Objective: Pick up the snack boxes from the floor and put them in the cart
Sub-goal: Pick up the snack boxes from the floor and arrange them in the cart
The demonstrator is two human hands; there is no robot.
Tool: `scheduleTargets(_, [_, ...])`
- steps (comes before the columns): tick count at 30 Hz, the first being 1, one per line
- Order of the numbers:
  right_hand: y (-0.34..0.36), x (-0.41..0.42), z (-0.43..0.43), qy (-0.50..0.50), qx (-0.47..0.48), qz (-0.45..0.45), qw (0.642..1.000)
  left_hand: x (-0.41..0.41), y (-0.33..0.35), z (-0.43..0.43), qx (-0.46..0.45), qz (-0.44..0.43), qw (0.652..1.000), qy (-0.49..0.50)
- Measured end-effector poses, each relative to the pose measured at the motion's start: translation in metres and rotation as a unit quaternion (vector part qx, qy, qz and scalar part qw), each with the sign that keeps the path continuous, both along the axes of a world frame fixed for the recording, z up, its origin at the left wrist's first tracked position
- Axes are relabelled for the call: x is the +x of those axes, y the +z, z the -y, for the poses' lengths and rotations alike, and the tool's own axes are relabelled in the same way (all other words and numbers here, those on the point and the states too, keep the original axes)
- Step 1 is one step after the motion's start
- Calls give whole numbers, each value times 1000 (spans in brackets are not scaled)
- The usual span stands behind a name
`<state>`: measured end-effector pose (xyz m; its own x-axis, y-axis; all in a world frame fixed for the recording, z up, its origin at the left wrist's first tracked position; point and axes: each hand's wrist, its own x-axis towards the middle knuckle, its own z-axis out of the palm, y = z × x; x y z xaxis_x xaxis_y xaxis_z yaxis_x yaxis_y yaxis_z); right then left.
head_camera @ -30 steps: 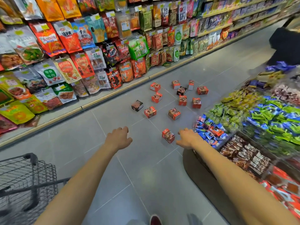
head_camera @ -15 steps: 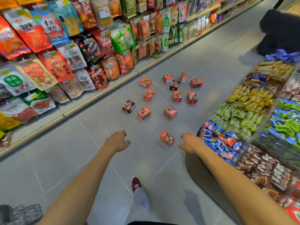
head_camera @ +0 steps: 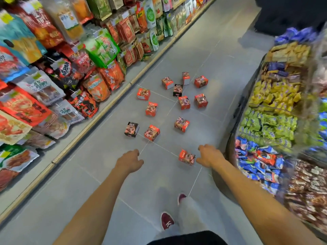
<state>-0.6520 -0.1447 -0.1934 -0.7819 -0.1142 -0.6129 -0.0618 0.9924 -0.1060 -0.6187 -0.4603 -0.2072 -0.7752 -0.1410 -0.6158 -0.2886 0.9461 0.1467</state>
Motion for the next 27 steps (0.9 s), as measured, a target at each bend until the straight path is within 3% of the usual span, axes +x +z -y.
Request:
scheduleTargets(13, [-86, -120, 17, -117, -56, 62, 990, -186, -60, 0, 22, 58, 995, -78])
scheduleTargets(19, [-119, -150, 24, -141, -29, 72, 987, -244, -90, 3, 6, 64, 992, -112])
scheduleTargets(27, [-225, -192, 48, -148, 4, 50, 988, -329, -205, 13, 12, 5, 987, -160])
